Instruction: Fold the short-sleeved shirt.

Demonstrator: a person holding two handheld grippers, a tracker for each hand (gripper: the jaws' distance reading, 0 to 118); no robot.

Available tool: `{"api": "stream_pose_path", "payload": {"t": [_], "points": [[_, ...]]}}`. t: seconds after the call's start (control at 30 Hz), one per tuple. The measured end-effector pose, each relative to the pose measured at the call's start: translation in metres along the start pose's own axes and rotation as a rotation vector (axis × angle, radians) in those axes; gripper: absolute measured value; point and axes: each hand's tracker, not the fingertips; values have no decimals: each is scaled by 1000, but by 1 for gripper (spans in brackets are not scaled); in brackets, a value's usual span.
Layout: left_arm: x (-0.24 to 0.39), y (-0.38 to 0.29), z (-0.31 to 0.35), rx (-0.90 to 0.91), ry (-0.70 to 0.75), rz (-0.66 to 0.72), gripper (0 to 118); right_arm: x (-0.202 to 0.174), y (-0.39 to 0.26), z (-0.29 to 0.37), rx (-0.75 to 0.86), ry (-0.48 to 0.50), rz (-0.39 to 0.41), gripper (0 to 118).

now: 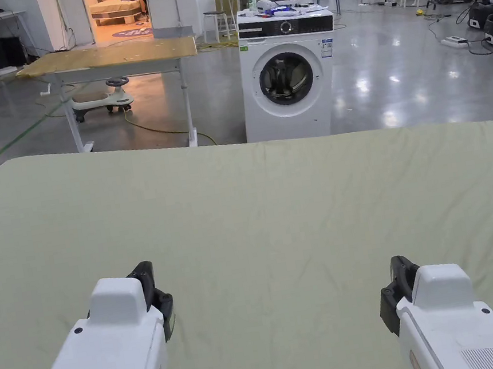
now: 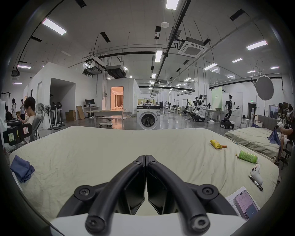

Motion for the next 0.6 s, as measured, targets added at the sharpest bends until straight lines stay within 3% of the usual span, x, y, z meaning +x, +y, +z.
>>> {"api": "stream_pose_path", "payload": {"t": [0.33, 0.4, 0.47, 0.53, 0.6], "points": [[-1, -1, -1, -19, -12, 23, 1, 2, -5, 4, -3, -19, 3, 1], [0, -1, 0, -20, -14, 31, 19, 2, -7, 4, -4, -31, 9, 25], [0, -2, 1, -21, -13, 30, 52, 2, -10, 3, -9, -41, 18, 67], [2, -3, 1, -14, -2, 16, 70, 2, -13, 4, -7, -48, 19, 79], [2, -5, 3, 2, 10, 9, 76, 2, -15, 5, 3, -68, 31, 80]]}}
